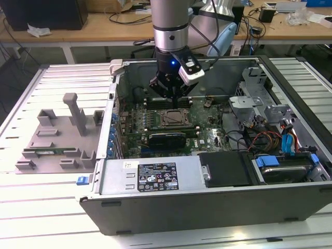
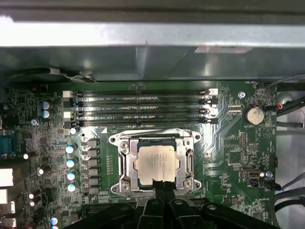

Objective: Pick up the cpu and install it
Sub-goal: 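Install the second cpu locking lever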

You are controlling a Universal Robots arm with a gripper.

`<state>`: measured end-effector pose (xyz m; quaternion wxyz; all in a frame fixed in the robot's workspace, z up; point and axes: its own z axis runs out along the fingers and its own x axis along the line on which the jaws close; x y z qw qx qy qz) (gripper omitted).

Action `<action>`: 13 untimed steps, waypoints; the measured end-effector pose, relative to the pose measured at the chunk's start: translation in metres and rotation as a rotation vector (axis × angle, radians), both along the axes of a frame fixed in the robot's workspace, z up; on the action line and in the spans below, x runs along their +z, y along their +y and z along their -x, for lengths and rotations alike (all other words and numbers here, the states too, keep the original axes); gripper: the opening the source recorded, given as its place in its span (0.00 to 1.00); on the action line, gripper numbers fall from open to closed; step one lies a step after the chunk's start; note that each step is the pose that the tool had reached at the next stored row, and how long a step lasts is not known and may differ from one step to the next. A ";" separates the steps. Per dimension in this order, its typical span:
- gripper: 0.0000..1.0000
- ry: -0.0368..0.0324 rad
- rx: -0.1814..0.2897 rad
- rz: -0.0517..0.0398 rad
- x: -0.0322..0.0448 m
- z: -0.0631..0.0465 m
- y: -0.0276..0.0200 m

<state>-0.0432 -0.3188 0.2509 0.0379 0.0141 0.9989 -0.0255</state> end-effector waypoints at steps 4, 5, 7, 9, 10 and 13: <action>0.11 -0.0001 0.000 0.0000 0.0000 0.000 -0.0110; 0.11 0.0000 0.000 0.0000 0.0000 0.000 -0.0143; 0.11 0.0000 0.000 0.0000 0.0000 0.000 -0.0193; 0.11 -0.0001 0.000 -0.0001 0.0000 0.000 -0.0220; 0.11 -0.0001 0.000 -0.0001 0.0000 0.000 -0.0234; 0.11 0.0013 0.000 -0.0035 -0.0011 0.000 -0.0292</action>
